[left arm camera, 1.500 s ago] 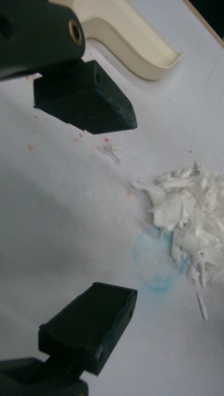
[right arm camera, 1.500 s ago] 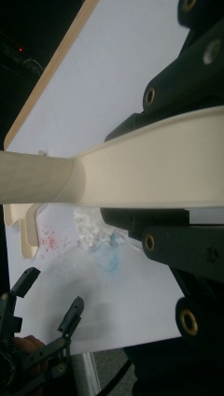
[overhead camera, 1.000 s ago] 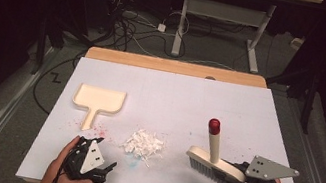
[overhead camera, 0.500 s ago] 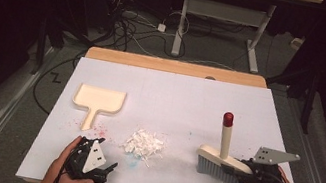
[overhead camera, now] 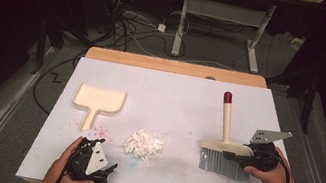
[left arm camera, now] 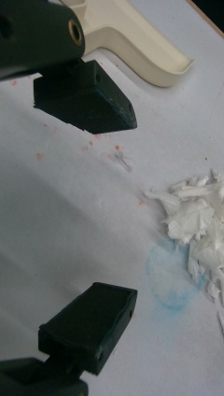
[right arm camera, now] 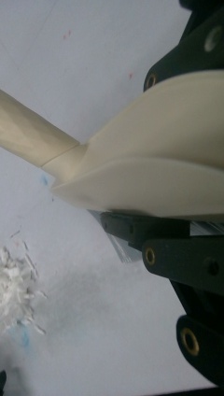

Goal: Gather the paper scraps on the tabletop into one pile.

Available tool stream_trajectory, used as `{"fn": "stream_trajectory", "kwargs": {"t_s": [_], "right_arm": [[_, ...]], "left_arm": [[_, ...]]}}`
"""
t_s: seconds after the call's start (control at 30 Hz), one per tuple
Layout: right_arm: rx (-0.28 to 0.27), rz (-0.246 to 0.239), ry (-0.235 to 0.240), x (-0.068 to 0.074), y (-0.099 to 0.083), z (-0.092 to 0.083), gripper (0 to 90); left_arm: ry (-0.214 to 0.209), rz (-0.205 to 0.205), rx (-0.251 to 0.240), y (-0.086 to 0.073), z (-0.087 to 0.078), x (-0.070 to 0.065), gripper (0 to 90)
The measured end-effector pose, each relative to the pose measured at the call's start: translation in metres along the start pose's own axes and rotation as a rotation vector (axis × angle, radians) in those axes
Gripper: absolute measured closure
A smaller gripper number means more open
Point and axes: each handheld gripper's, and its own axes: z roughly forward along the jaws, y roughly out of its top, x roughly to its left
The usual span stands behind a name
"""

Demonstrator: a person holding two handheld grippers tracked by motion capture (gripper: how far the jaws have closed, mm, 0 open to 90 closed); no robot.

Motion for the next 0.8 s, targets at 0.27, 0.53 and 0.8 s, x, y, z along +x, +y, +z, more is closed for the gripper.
{"fn": "stream_trajectory", "kwargs": {"t_s": [0.27, 0.53, 0.8], "right_arm": [[-0.004, 0.011, -0.025, -0.017, 0.004, 0.006, 50.0], [0.016, 0.015, -0.226, -0.033, 0.003, 0.000, 44.8], [-0.087, -0.028, -0.424, -0.020, 0.009, -0.013, 37.6]], "left_arm": [[0.002, 0.009, 0.002, 0.000, 0.000, -0.001, 15.8], [0.001, 0.012, -0.002, 0.000, -0.001, -0.001, 15.8], [0.005, 0.008, -0.008, 0.000, -0.001, 0.000, 15.8]]}}
